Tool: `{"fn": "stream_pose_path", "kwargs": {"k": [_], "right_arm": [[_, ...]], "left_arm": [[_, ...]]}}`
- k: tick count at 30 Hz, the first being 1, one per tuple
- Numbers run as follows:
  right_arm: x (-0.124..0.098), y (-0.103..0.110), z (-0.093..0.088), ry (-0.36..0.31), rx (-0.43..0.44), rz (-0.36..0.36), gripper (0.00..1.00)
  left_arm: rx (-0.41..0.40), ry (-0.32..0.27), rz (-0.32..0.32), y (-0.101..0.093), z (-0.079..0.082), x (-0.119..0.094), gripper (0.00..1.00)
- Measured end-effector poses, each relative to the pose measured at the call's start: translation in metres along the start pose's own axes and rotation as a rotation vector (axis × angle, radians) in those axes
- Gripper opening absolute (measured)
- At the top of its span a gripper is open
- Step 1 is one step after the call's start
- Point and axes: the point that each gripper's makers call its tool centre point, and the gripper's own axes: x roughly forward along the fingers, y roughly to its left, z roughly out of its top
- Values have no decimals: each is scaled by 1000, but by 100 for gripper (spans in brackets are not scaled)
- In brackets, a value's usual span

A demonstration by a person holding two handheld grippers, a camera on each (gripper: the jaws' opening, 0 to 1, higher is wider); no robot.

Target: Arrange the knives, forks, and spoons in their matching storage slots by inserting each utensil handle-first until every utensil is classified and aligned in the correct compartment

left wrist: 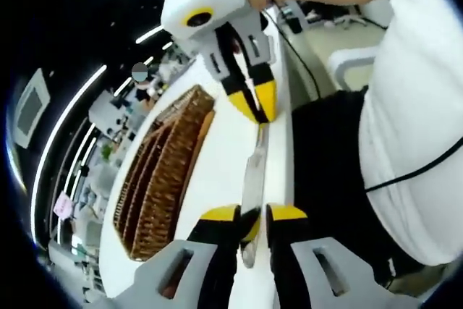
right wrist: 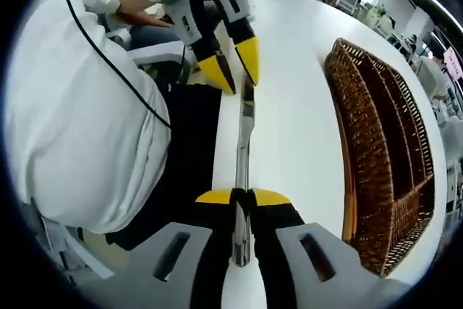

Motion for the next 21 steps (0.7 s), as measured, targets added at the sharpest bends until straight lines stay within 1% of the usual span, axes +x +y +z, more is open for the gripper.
{"fn": "stream_pose_path", "kwargs": {"k": [1,3,5,11,13,14,17,21], "right_arm": [[0,0,0,0,-4,-10,7],[-1,0,1,1,-46,-29,7],[-1,0,1,1,-31,-35,7],[-1,0,1,-12,-57,-62,7],[-2,0,1,-13,-47,-67,7],[-2,0,1,-15,-56,-71,7],[-2,0,2,-21,-79,-79,7],[-2,1,2,-30,-95,-90,7]], "left_arm": [[-10,-1,-8,1,0,0,13],[-31,-4,-27,1,1,0,13],[-53,-4,-47,1,1,0,13],[-116,8,-117,3,1,1,12],[-128,13,-133,4,1,1,12],[-137,17,-153,3,1,2,12],[-152,27,-178,4,1,2,11],[-168,45,-228,4,1,3,9]]}}
